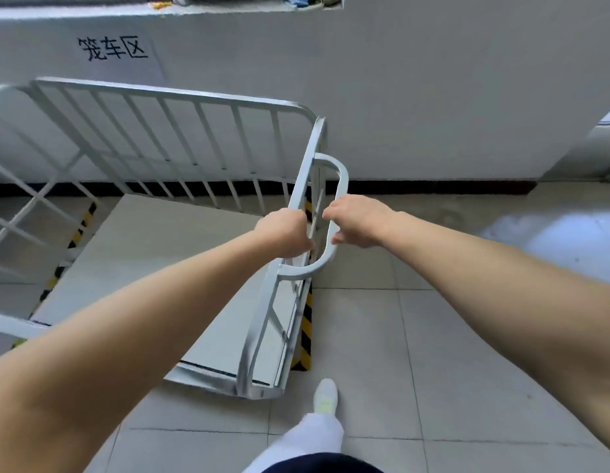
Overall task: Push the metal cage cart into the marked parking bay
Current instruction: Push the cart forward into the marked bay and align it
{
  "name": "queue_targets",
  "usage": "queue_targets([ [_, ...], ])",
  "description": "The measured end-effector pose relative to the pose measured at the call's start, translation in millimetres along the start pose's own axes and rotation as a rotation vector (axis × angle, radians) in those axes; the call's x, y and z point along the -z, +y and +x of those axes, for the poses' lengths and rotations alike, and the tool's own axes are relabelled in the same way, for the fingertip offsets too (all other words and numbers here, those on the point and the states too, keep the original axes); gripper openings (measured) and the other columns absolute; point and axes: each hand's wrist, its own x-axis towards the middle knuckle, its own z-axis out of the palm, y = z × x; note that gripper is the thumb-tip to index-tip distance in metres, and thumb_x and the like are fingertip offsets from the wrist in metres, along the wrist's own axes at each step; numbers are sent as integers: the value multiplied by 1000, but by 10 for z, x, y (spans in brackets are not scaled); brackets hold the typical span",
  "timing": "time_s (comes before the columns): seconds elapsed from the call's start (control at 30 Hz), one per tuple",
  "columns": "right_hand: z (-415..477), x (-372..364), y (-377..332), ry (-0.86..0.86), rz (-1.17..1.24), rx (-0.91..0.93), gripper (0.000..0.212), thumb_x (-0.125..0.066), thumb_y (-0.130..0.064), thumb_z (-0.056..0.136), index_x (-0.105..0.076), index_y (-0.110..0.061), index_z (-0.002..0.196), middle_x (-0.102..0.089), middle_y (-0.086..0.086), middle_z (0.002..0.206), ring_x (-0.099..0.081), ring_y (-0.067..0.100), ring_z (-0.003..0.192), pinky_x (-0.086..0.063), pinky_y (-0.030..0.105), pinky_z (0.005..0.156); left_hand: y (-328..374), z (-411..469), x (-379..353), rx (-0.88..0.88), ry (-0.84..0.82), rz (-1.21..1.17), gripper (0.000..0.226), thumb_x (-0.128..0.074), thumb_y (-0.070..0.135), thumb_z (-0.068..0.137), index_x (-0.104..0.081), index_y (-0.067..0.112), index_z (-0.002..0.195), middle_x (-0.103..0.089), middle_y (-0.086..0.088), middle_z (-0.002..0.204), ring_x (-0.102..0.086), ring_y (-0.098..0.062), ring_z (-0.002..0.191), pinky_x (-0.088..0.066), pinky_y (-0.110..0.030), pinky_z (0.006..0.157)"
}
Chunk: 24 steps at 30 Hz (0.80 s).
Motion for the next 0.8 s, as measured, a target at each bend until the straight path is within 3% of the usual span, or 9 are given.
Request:
queue_targets([
  [0.17,332,68,400,-23,-108,119,38,-63,-34,88,-61,-13,120,-59,3,124,-48,23,124,-46,40,99,183,379,44,61,46,-13,31,-60,33,90,-62,9,109,-64,-9,111,-62,-31,100,-44,-32,72],
  [0.3,615,150,734,-23,-194,209,36,-65,-33,85,-61,-13,116,-60,4,123,-49,23,123,-47,39,98,335,637,143,134,70,-5,28,-57,32,90,-60,9,105,-63,-9,109,-58,-29,90,-42,-32,69],
  [0.43,960,296,1027,-16,-238,341,39,-66,-31,84,-61,-13,118,-60,3,124,-50,23,122,-46,38,99,463,878,305,251,101,-20,22,-55,25,91,-60,10,106,-61,-7,102,-61,-29,96,-41,-32,68],
  [0.57,1267,397,1259,4,-296,533,44,-66,-35,85,-60,-11,122,-59,4,124,-50,24,121,-45,38,101,645,1057,372,467,136,-70,13,-55,22,89,-60,13,97,-57,-4,91,-59,-28,87,-39,-30,66],
  [0.63,1318,397,1352,1,-312,636,46,-68,-37,84,-59,-10,120,-57,6,124,-50,26,121,-45,39,101,775,1069,354,598,152,-99,16,-56,22,89,-62,13,101,-58,-5,91,-58,-28,86,-40,-30,67],
  [0.7,1318,368,1471,3,-341,741,46,-69,-38,83,-58,-9,116,-57,8,122,-51,27,120,-45,40,100,974,1051,307,723,151,-129,23,-57,23,89,-63,12,108,-63,-7,99,-62,-28,94,-41,-30,68],
  [0.8,1295,328,1586,-17,-368,859,53,-66,-38,86,-54,-7,127,-55,7,128,-49,26,124,-44,36,101,1222,983,216,842,138,-171,27,-56,24,90,-61,12,114,-65,-8,112,-63,-30,104,-42,-32,70],
])
